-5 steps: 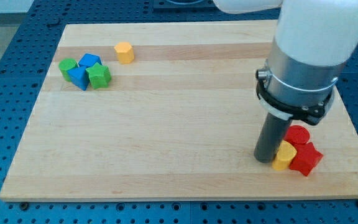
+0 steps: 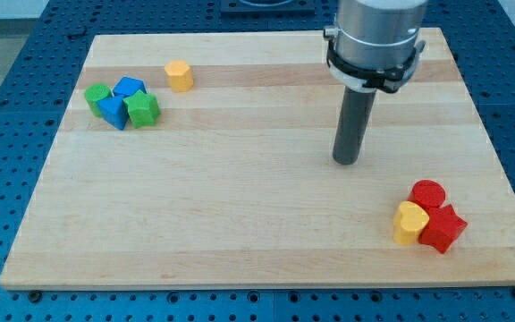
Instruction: Move your arm to the yellow hexagon
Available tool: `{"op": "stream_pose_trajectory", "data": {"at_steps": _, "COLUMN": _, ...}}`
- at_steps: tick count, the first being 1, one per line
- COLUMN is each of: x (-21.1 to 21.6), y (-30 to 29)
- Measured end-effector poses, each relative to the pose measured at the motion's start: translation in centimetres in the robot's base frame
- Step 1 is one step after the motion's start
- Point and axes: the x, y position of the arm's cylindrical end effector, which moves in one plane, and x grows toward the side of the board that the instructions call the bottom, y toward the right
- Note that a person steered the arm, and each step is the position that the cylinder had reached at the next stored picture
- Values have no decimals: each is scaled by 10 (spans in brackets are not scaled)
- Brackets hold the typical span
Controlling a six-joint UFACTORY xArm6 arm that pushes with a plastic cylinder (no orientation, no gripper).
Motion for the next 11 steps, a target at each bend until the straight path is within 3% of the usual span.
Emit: {"op": "stream_pose_trajectory", "data": {"at_steps": 11, "x": -86, "y": 0}}
